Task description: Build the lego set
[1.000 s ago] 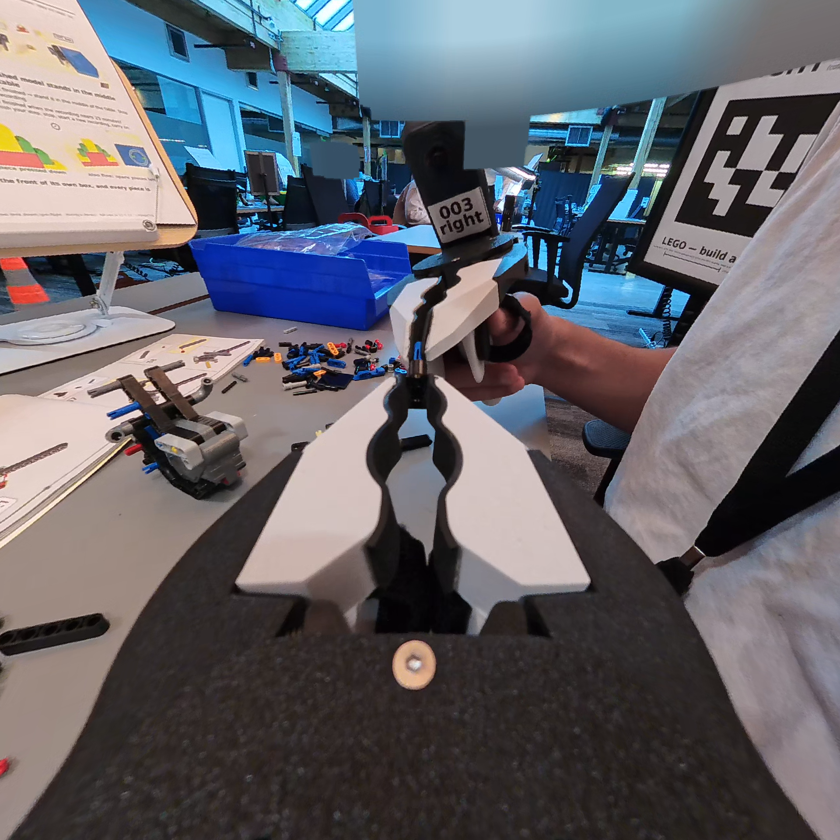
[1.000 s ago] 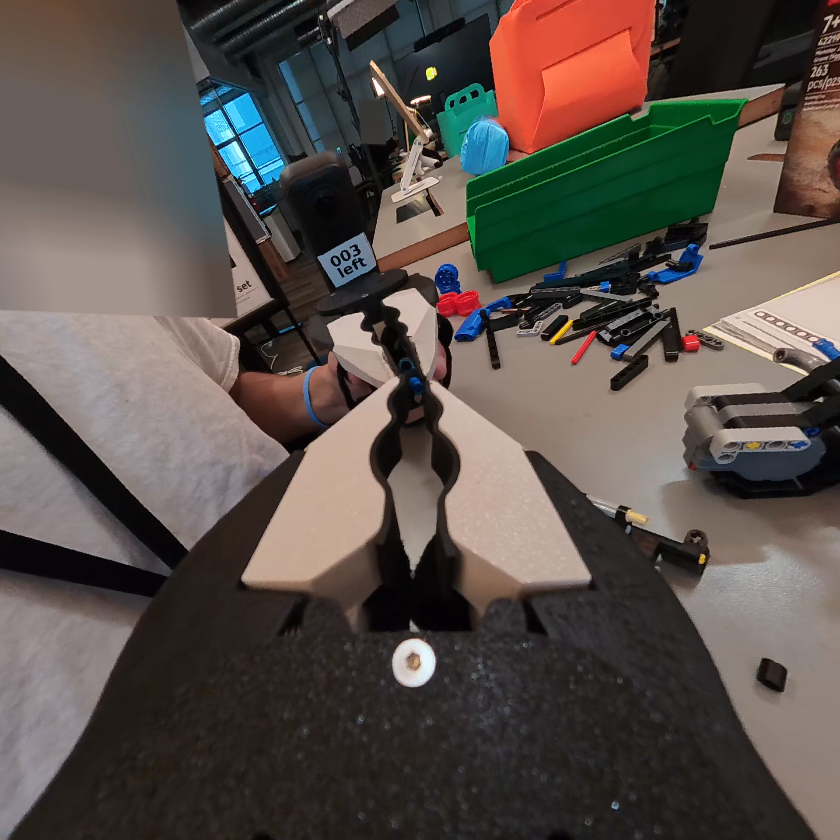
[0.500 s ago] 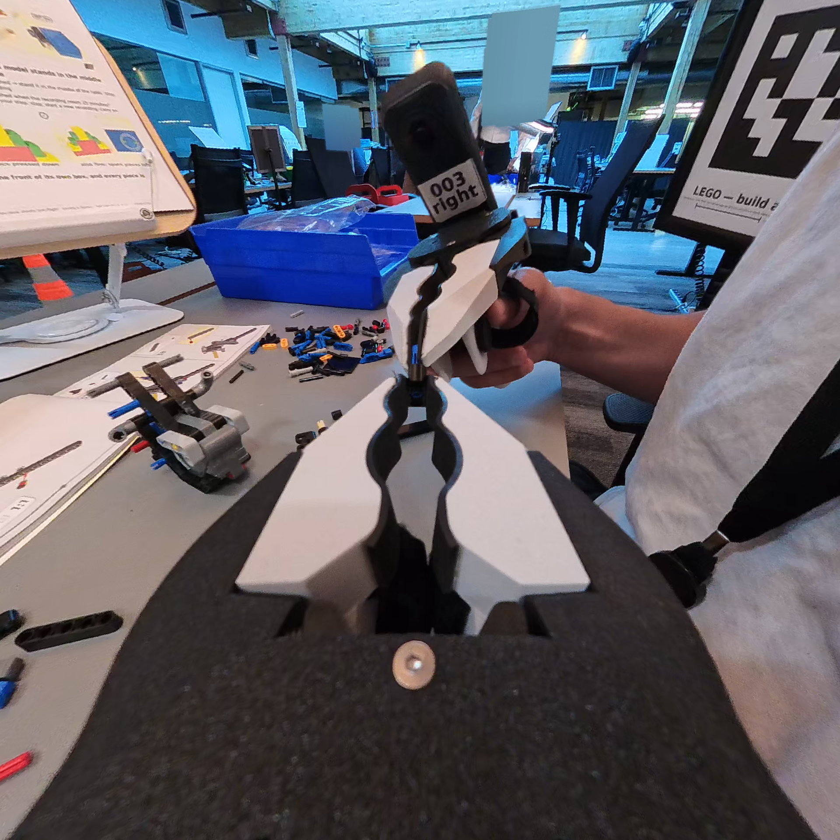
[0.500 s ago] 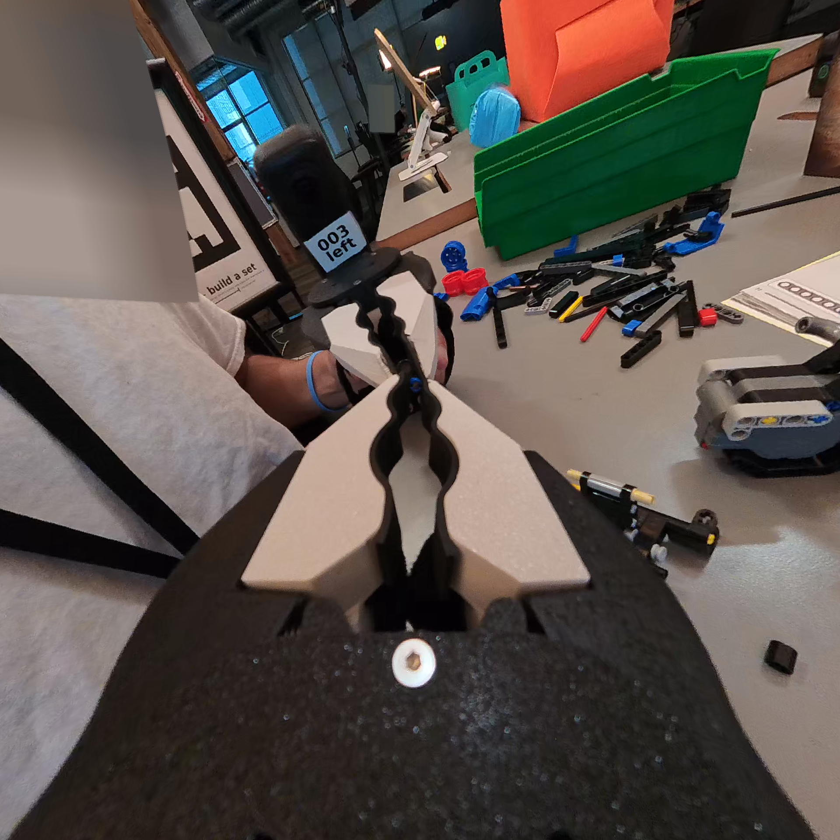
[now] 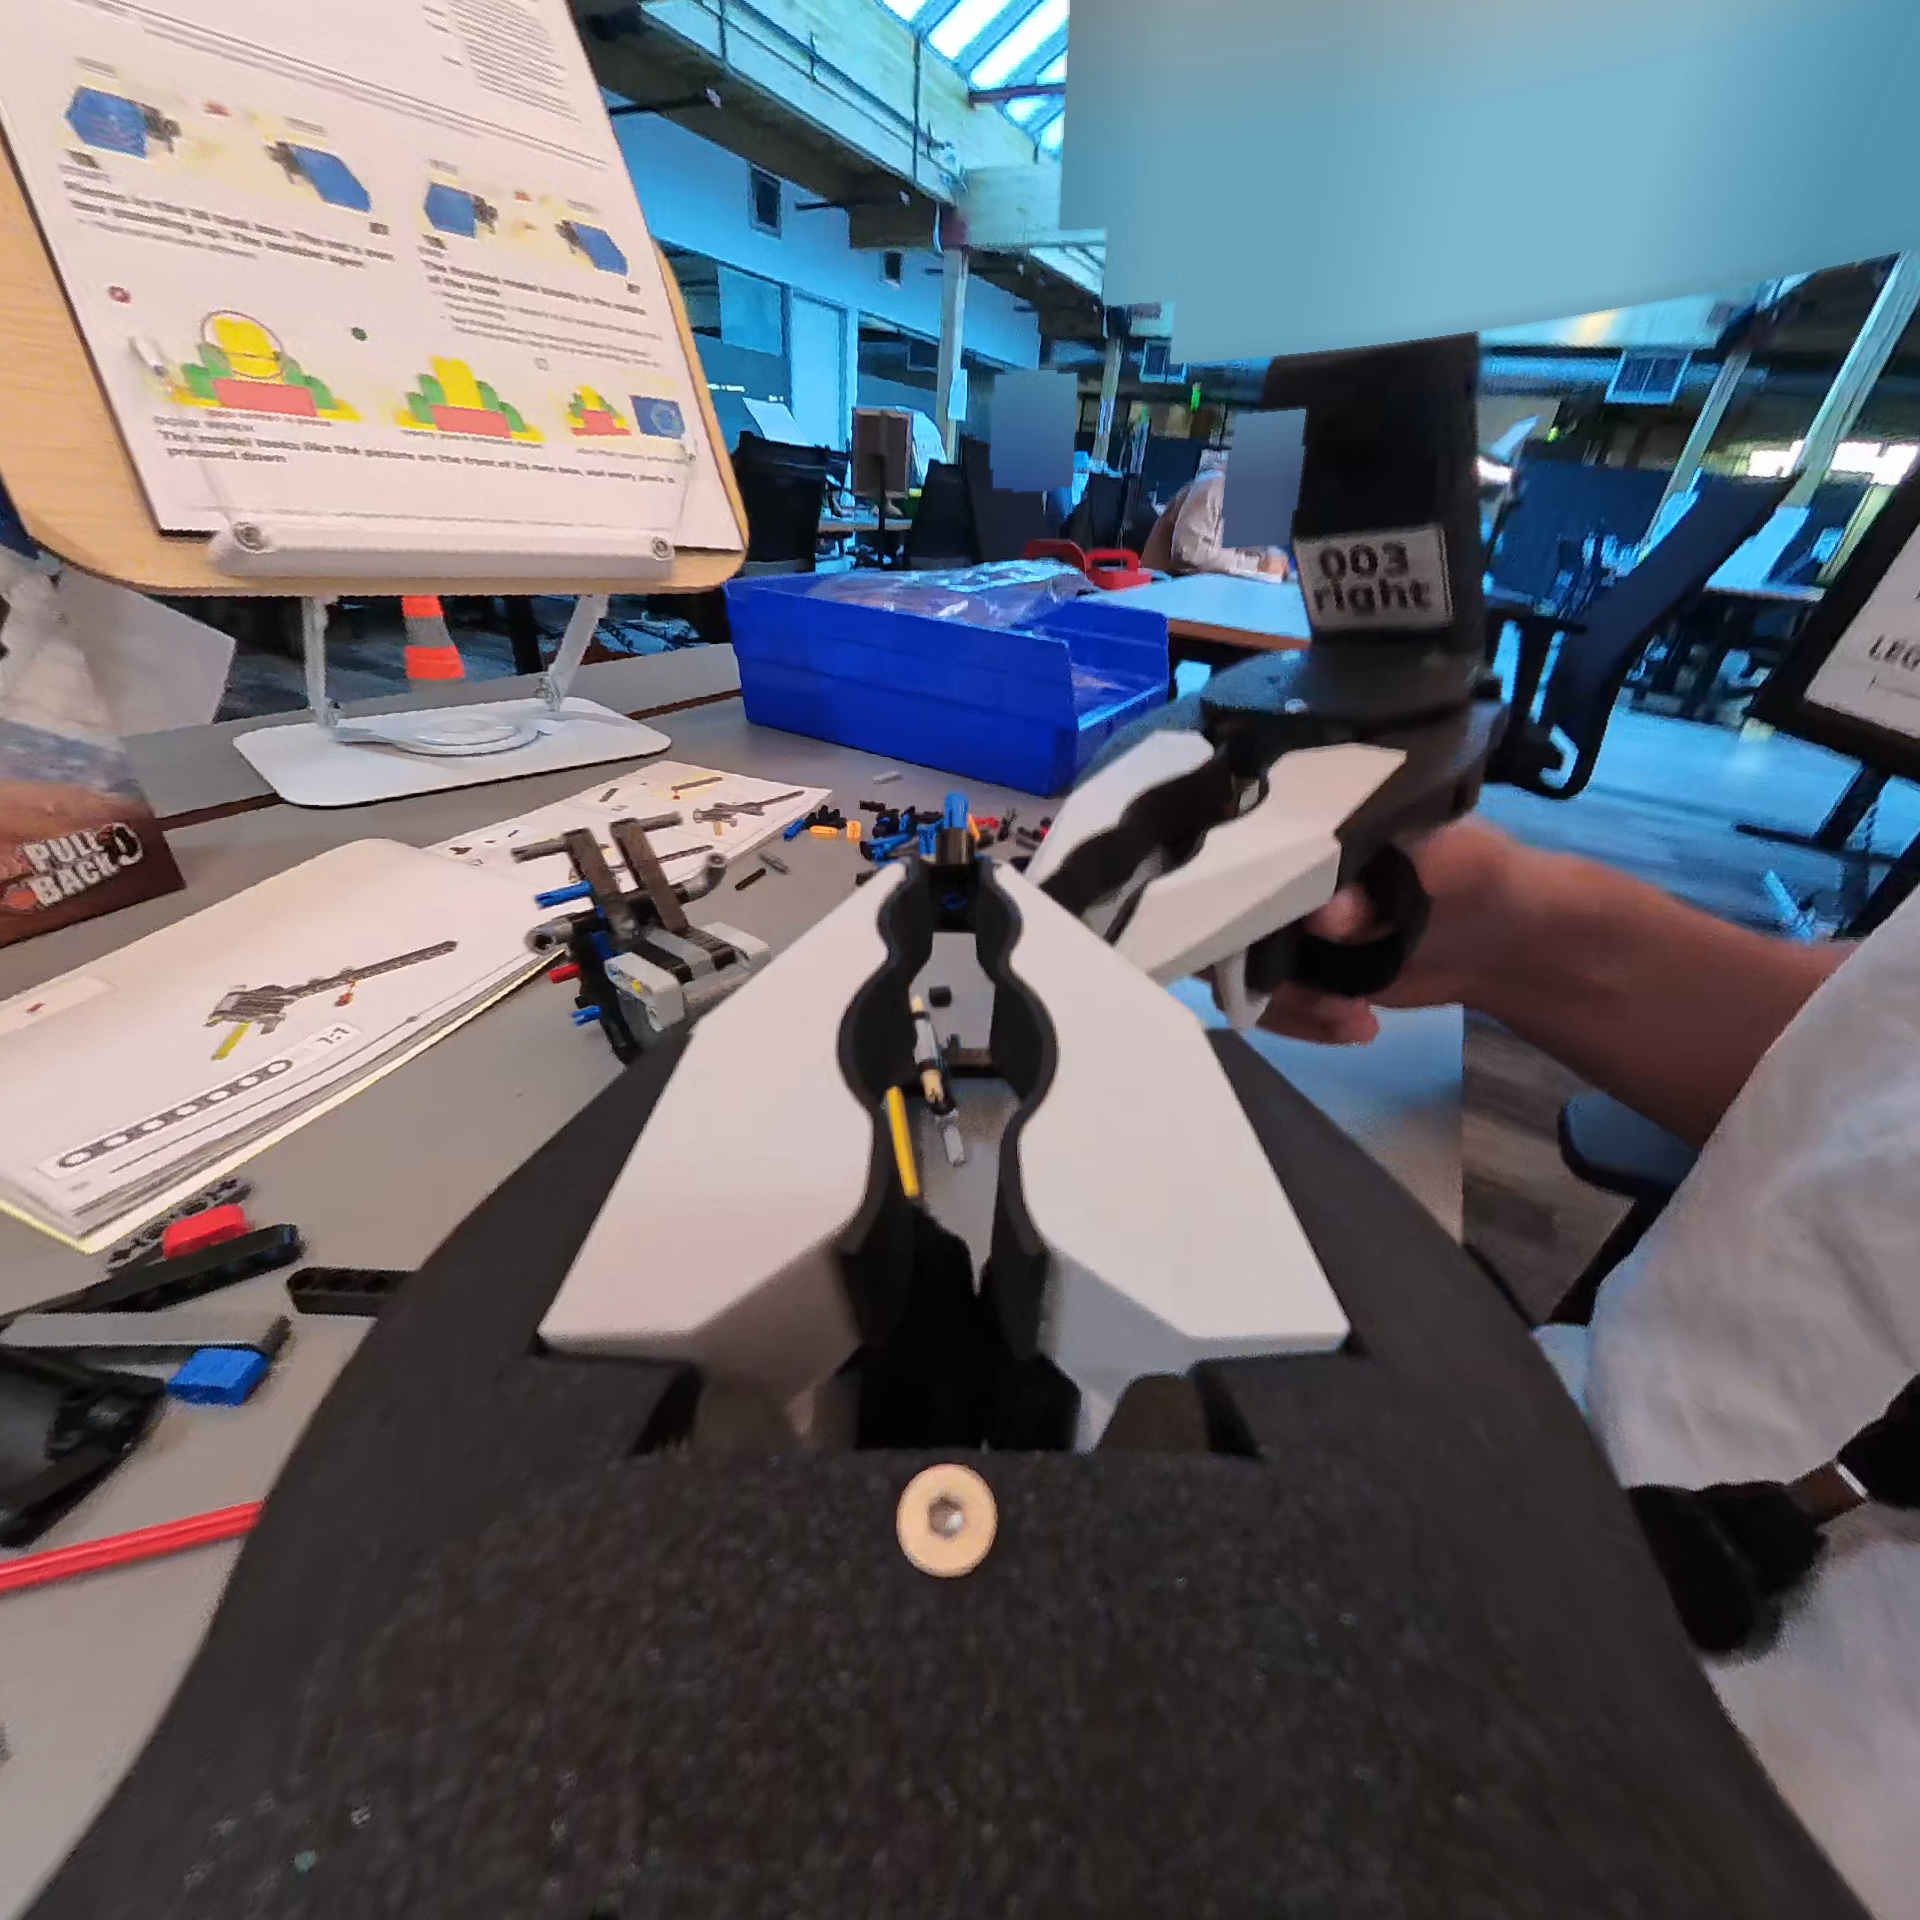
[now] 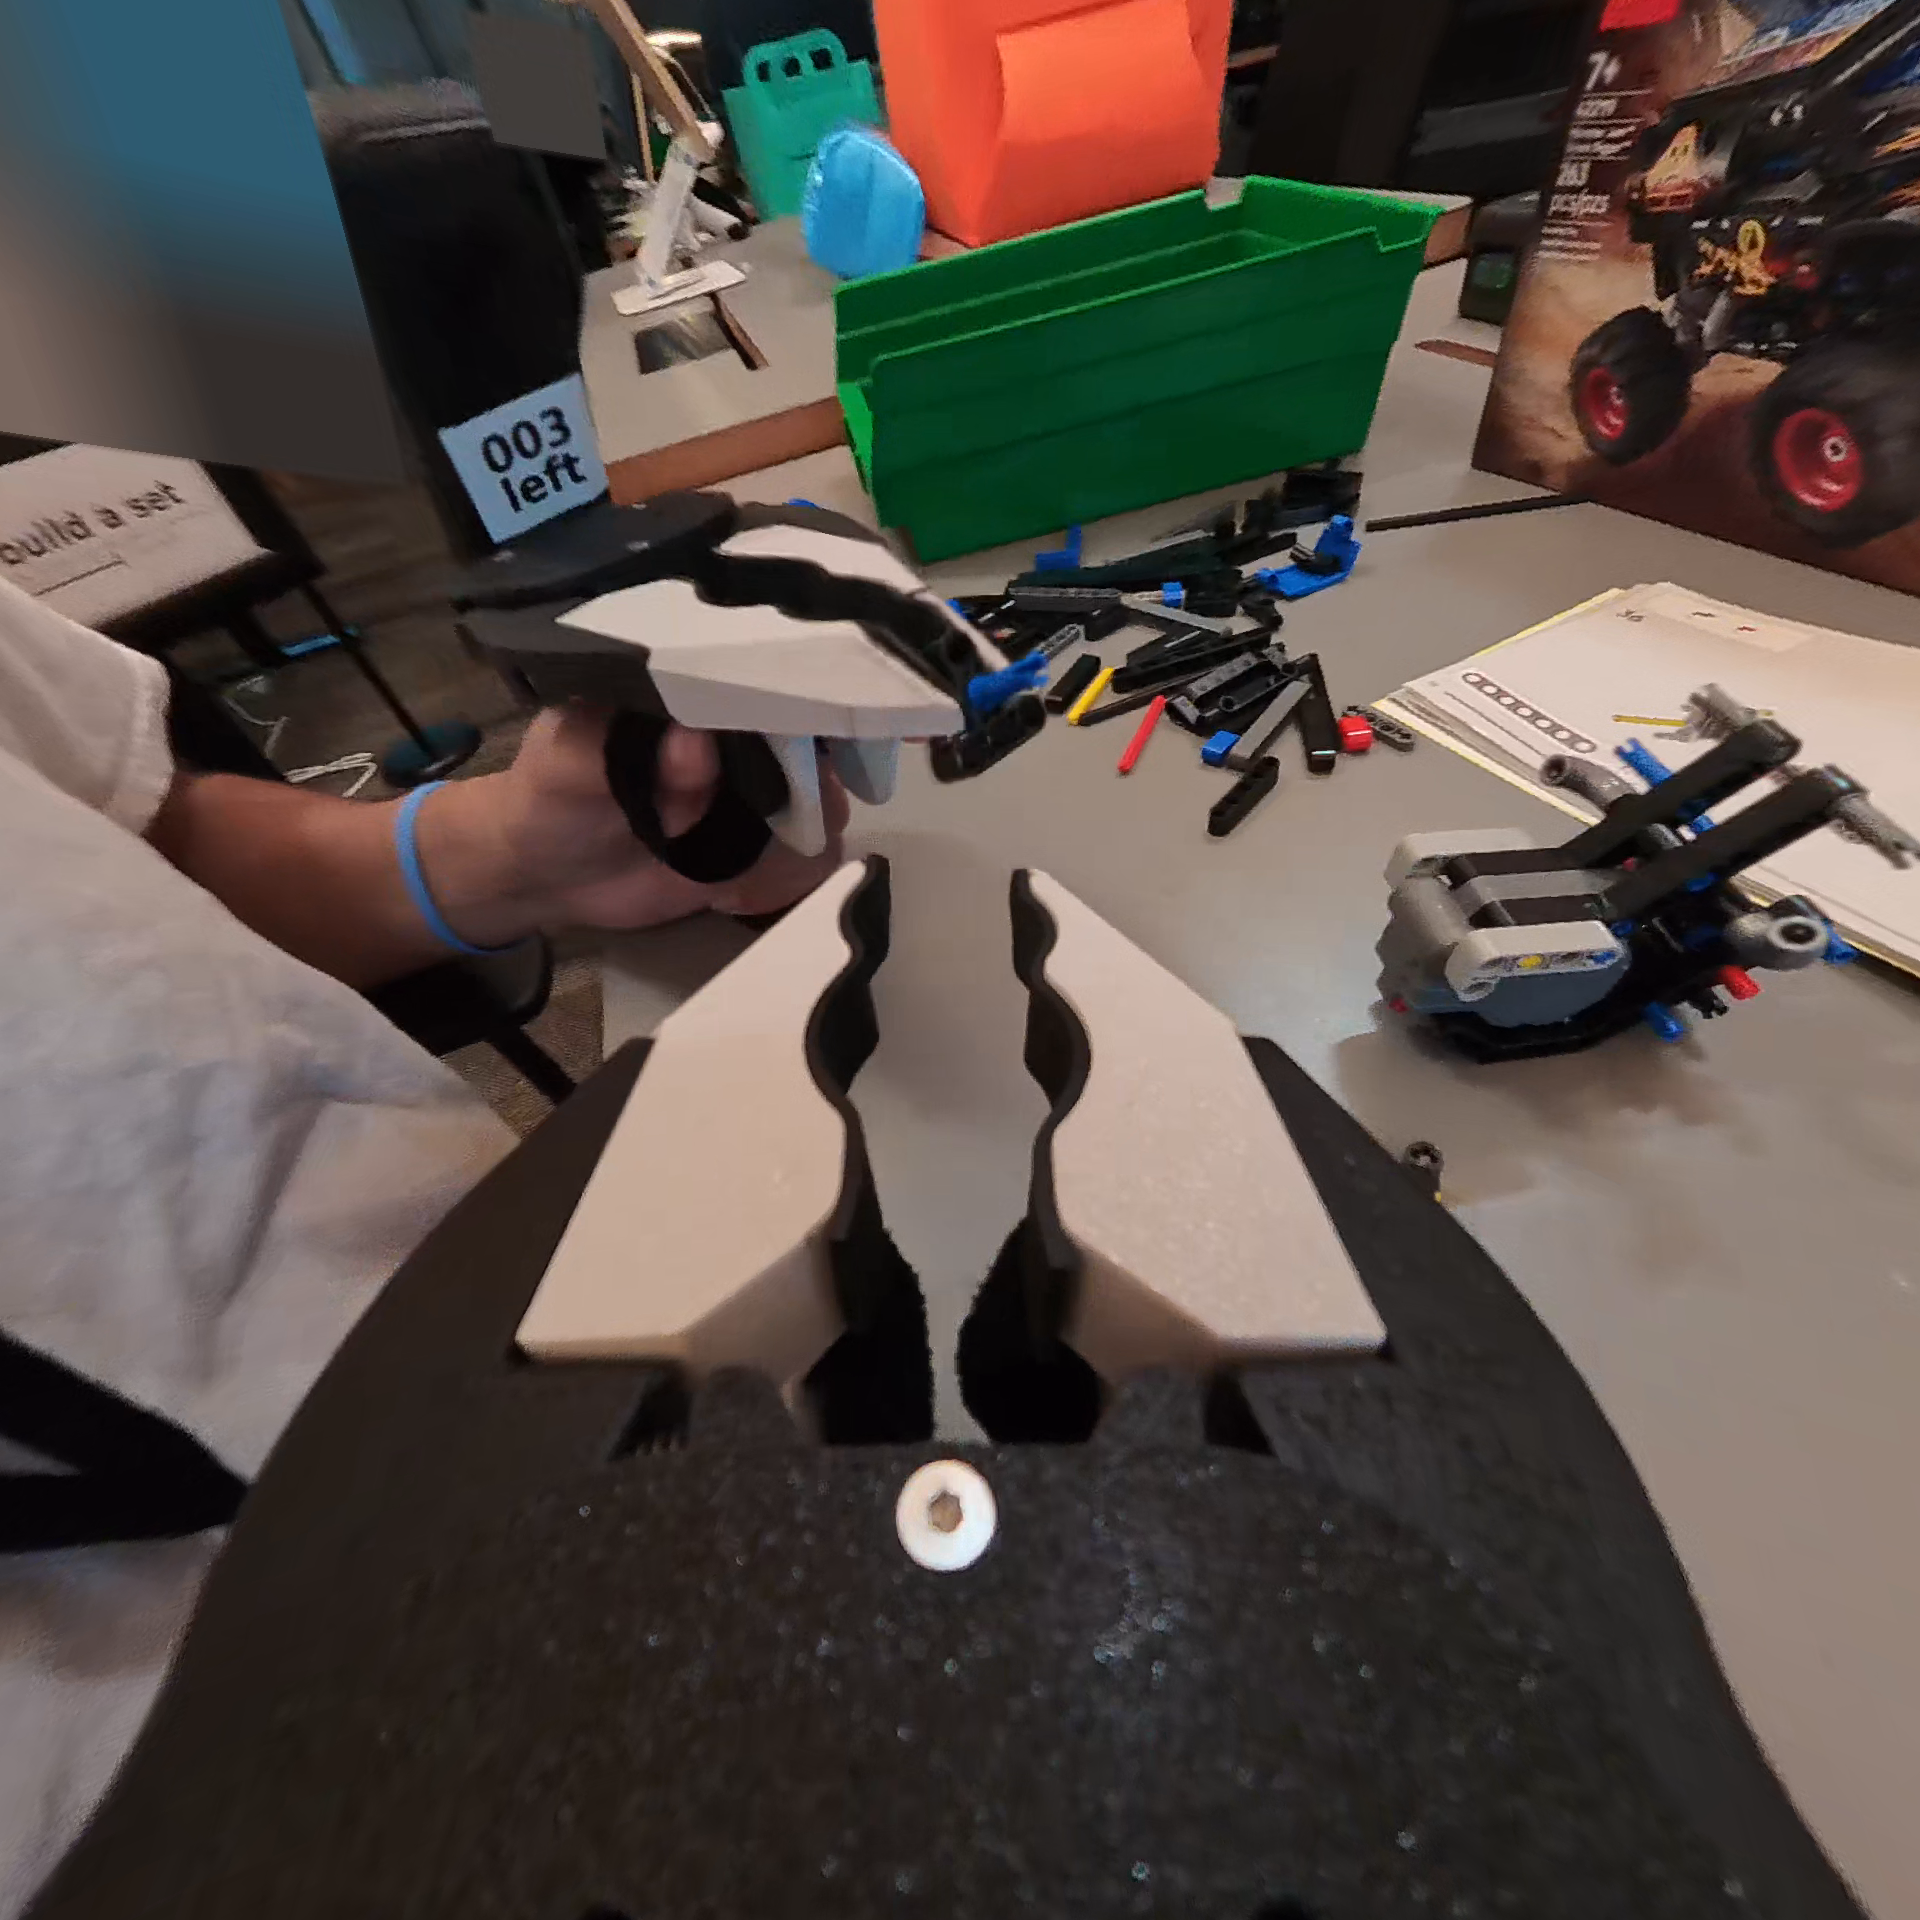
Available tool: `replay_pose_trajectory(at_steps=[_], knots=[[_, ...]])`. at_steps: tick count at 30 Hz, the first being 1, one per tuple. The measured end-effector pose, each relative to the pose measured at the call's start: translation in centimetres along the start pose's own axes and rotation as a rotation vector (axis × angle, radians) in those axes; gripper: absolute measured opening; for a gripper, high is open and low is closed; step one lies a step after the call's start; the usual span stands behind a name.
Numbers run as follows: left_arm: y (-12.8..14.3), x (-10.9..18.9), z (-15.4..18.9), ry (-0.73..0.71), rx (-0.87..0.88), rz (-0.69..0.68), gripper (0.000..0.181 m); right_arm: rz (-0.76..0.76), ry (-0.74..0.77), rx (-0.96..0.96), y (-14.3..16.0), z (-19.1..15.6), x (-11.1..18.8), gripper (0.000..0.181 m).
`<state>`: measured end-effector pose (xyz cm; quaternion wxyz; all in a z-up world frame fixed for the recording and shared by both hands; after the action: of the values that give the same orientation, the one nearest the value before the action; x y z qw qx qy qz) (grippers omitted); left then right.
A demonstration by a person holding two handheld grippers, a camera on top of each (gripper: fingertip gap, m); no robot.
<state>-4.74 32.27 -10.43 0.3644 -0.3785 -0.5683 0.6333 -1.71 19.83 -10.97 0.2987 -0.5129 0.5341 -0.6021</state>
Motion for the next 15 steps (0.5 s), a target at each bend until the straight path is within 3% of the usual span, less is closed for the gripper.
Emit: replay_pose_trajectory(at_steps=[2,9,15], knots=[[-0.17,0.15,-0.24,-0.013,0.032,0.037,0.006,0.024,0.017,-0.029,-0.01,-0.41,-0.57,0.022],[-0.55,0.48,-0.22,-0.016,0.033,0.092,0.006,0.139,-0.149,-0.304,-0.85,-0.71,-0.7,0.014],[-1.02,0.56,0.49,0.024,-0.002,0.129,0.006,0.148,-0.31,-0.506,-0.94,-0.78,-0.88,0.021]])
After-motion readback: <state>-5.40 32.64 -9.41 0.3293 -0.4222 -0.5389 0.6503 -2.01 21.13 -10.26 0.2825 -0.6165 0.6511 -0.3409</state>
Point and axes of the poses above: each gripper's, where its closed fingertips meet, x back along the fingers, y out of its underside, z = x × y across the jaws, the point moved 7 cm from there along x, back along the fingers, and after that the axes turned 15 degrees about y, right-handed, at the moved point
